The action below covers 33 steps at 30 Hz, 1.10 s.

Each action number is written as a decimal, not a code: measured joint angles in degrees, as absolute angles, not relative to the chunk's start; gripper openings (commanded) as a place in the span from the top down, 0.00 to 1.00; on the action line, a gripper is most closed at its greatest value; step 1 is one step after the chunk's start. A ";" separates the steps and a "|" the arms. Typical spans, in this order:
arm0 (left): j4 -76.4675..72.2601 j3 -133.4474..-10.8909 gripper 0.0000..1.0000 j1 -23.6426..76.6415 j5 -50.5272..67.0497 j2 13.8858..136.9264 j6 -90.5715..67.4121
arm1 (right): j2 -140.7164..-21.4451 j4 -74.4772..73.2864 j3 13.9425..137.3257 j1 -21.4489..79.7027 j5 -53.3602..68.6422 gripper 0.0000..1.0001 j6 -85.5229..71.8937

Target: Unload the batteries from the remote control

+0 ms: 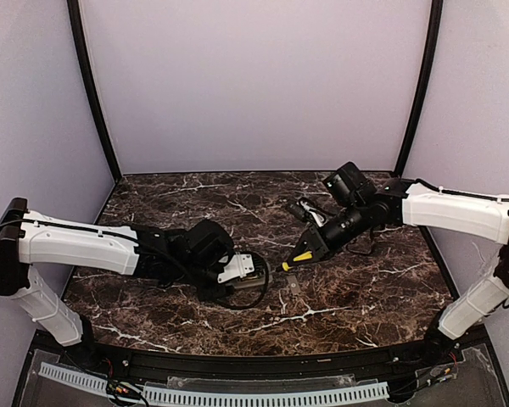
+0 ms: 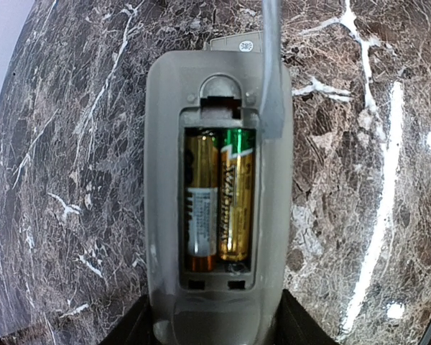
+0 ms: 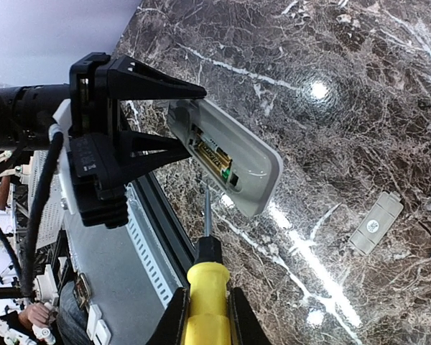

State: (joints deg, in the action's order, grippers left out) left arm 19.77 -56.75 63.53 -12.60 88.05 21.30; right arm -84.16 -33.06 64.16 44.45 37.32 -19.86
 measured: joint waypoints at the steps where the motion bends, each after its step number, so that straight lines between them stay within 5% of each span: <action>1: 19.75 -56.86 0.87 63.64 -12.49 88.18 20.97 | -84.66 -33.06 64.18 44.77 37.08 1.00 -20.05; 18: 15.40 -56.07 0.87 67.55 -9.26 94.74 10.15 | -88.49 -42.33 63.55 46.83 28.99 1.00 -21.08; 33: 18.98 -62.57 0.75 69.76 -3.75 104.97 2.09 | -81.71 -48.53 63.29 47.77 26.22 1.00 -22.28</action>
